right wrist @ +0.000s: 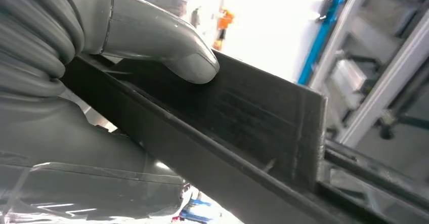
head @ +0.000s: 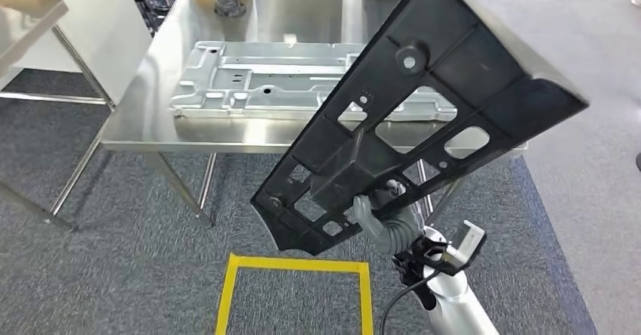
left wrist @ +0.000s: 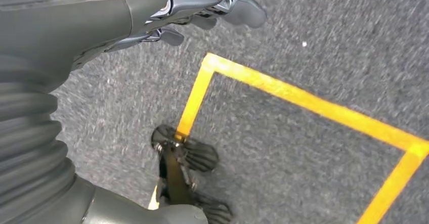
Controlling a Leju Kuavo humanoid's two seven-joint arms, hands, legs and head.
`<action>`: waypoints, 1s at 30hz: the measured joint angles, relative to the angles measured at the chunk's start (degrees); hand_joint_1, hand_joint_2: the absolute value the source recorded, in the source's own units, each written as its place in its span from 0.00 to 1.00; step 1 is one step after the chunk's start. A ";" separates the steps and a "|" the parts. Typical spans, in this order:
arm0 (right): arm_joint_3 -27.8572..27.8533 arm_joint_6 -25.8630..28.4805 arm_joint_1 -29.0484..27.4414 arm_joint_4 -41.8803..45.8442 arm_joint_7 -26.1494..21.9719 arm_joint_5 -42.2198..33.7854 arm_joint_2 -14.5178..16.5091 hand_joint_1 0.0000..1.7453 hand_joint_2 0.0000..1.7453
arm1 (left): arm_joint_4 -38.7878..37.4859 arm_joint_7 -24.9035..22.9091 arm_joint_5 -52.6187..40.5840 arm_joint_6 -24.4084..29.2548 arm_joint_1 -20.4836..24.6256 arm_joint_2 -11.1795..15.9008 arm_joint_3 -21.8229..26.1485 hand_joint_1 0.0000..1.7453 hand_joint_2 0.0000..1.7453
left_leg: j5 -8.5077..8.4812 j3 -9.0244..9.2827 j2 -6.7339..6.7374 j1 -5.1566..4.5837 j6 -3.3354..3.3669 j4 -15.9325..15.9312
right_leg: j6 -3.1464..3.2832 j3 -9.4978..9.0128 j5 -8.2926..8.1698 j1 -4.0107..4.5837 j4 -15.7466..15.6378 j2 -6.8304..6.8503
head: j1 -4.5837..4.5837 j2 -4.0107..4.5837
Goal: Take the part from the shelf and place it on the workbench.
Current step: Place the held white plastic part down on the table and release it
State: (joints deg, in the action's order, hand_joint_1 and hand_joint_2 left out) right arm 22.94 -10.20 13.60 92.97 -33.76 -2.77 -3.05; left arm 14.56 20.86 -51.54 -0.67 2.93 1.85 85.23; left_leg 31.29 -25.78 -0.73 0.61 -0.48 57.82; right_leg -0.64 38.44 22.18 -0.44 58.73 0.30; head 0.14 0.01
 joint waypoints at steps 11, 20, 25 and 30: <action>-0.05 -1.18 0.90 0.08 0.73 -0.28 -0.01 1.00 1.00 | 0.00 0.04 0.38 0.37 0.17 -0.32 0.02 0.00 1.00 | 1.41 -10.57 0.39 0.28 -0.88 9.50 | 2.20 -8.00 6.08 0.42 -0.77 -0.68 | -0.40 -0.01; -0.28 -0.64 1.92 1.09 -0.08 -0.48 -0.01 1.00 1.00 | 0.00 0.32 0.36 0.26 0.23 -0.34 0.13 0.00 1.00 | -5.51 -6.97 0.34 0.00 1.76 0.13 | -0.40 -7.17 9.89 0.34 6.11 -0.80 | -0.50 -0.01; -4.13 1.95 1.93 4.29 -1.17 -0.59 -0.02 1.00 1.00 | 0.00 0.40 0.50 0.20 0.11 -0.37 0.16 0.00 1.00 | -3.42 -4.57 0.18 -0.04 1.88 0.07 | -0.83 1.35 10.90 0.14 13.59 -0.69 | -0.38 -0.01; -9.24 5.18 4.17 6.61 1.01 1.30 -0.01 1.00 1.00 | 0.00 0.49 0.65 0.40 0.38 -0.59 0.34 0.00 1.00 | -1.52 -2.09 0.18 -0.32 0.75 -0.15 | 0.95 -2.53 2.89 0.99 -0.15 -0.50 | -0.43 0.00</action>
State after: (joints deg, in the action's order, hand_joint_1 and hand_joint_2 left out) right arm 13.71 -5.01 17.76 99.58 -32.75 -1.47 -3.07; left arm 14.56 21.34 -50.89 -0.27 3.31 1.27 85.56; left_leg 29.77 -27.88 -0.55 0.29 0.27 57.67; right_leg 0.31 35.91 25.06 0.55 58.58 -0.20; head -0.29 0.01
